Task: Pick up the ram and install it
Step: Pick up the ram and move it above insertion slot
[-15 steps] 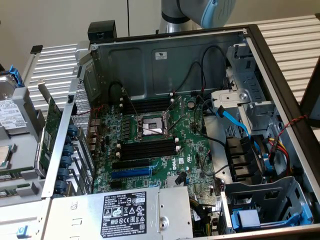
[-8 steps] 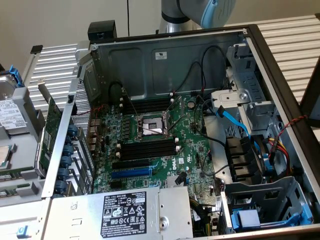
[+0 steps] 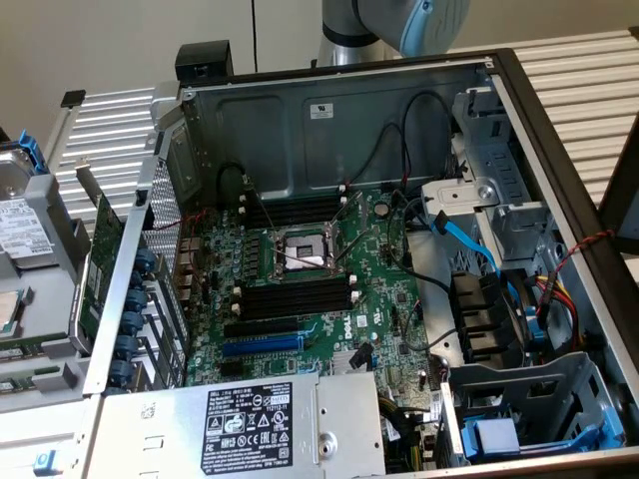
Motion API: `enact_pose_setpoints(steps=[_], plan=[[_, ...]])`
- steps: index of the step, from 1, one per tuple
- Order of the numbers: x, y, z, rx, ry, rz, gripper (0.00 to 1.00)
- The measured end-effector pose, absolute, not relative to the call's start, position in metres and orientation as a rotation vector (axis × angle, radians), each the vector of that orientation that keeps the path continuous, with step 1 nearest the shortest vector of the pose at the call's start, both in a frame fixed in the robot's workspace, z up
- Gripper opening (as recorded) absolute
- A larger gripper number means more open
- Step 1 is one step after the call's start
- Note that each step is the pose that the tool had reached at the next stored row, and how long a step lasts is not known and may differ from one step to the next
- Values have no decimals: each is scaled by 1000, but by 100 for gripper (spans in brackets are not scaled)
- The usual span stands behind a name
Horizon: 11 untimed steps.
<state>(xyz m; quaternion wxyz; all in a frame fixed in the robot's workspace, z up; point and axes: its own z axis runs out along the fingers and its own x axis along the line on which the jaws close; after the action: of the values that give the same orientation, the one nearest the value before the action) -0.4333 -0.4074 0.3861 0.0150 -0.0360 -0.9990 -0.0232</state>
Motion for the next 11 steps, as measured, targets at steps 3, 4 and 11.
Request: enact_pose_setpoints(steps=[3,4,11], plan=[[-436,-408,386,-67,-3109,-73,11],[-436,-408,386,-39,-3109,-73,11],[-437,-408,385,158,-3103,-70,11]])
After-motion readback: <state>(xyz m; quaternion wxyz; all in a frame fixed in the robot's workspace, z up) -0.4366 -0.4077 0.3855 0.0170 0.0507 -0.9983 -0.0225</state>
